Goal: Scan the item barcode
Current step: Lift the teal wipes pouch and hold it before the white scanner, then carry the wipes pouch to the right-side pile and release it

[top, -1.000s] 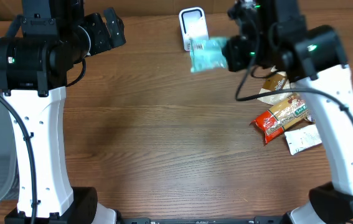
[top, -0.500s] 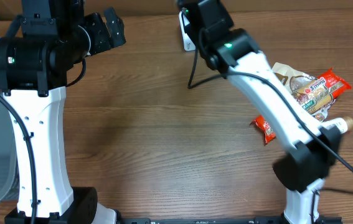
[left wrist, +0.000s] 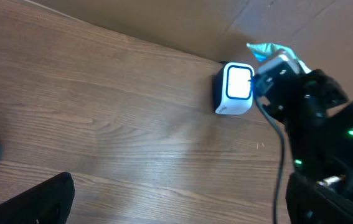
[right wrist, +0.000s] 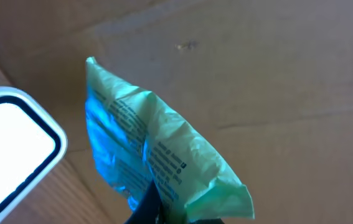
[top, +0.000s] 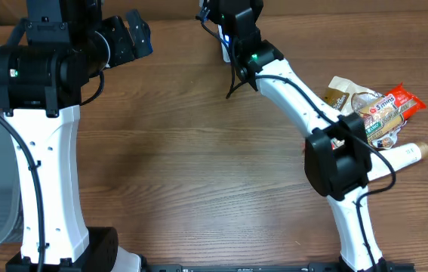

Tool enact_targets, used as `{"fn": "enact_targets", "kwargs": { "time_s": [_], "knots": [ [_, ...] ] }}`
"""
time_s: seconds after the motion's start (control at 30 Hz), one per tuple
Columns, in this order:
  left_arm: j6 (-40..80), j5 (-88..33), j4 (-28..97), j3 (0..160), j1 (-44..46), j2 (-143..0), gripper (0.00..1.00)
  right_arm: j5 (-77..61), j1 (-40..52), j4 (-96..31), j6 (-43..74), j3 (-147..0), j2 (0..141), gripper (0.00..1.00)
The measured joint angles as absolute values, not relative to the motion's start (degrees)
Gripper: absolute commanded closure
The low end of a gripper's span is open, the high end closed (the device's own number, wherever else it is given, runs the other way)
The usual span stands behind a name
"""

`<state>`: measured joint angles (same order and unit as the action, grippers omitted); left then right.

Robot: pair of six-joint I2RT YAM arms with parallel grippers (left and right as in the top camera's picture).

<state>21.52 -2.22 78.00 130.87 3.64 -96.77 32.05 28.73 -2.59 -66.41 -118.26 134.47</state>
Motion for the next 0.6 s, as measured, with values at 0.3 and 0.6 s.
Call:
{"fn": "enact_targets", "kwargs": {
  "time_s": [0.3,0.6],
  "knots": [
    [21.5,-2.3,78.0,130.9,3.6,-96.8,0.00,36.9,28.6,3.9,-70.5,-118.3,139.2,0.96],
    [21.5,-2.2,78.0,130.9,3.6,-96.8,0.00,40.3,29.4,0.5,-69.1,-118.3,139.4,0.96]
  ]
}}
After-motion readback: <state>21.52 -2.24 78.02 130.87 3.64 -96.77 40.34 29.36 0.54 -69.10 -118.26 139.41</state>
